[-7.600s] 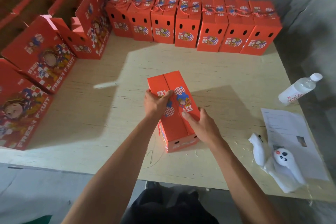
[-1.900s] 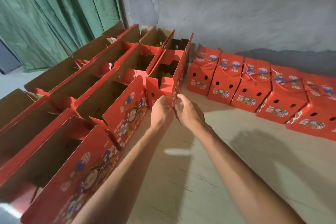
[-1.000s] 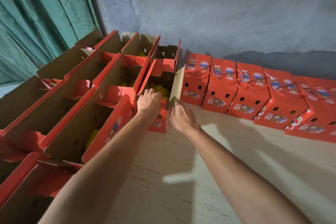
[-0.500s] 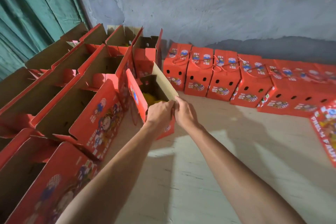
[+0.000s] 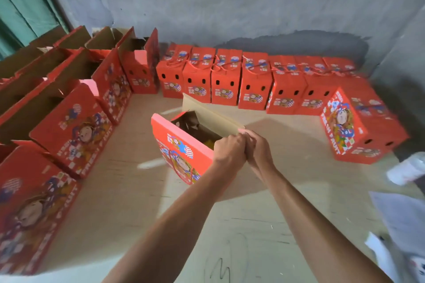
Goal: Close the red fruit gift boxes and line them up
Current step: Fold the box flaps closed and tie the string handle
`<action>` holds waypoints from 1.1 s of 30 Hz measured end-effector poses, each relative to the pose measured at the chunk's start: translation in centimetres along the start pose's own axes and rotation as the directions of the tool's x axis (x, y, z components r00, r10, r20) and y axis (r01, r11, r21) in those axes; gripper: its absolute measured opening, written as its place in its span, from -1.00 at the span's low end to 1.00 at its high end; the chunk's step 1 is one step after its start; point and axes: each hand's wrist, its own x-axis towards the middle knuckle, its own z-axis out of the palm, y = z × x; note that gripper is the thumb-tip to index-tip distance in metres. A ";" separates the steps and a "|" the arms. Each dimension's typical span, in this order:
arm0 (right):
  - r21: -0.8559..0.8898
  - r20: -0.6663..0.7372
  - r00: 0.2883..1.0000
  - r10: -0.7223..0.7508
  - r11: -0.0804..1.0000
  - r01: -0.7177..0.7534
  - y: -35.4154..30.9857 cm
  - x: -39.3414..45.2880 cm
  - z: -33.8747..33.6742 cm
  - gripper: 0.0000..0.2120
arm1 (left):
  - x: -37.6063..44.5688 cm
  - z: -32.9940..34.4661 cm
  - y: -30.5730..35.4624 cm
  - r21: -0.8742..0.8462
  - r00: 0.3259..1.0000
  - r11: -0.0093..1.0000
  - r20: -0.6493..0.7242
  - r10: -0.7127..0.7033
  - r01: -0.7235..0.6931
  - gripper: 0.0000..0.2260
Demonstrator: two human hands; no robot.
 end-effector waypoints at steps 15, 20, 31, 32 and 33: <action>-0.064 -0.205 0.954 -0.220 0.975 0.211 -1.3 -6.0 -20.0 -0.80 | -3.2 2.5 19.6 -0.325 0.990 0.946 0.132 0.044 0.002 -0.75; -0.028 -0.328 0.917 -0.228 0.972 0.232 0.5 -5.7 -21.0 -0.87 | -3.1 1.5 18.5 -0.350 0.908 0.919 0.298 0.294 -0.182 -0.78; -0.533 -0.305 0.890 -0.338 0.835 0.135 4.0 -3.9 -17.1 -0.58 | -2.8 -1.1 6.6 -0.212 0.868 0.977 0.488 0.094 0.014 -0.76; -0.565 -0.328 0.882 -0.339 0.819 0.105 4.2 -3.8 -16.9 -0.58 | -3.0 -0.9 5.9 -0.151 0.863 0.988 0.504 0.044 0.038 -0.75; -0.589 -0.345 0.875 -0.340 0.804 0.080 4.3 -3.8 -16.7 -0.59 | -3.3 -0.8 5.5 -0.113 0.857 0.992 0.516 0.008 0.059 -0.74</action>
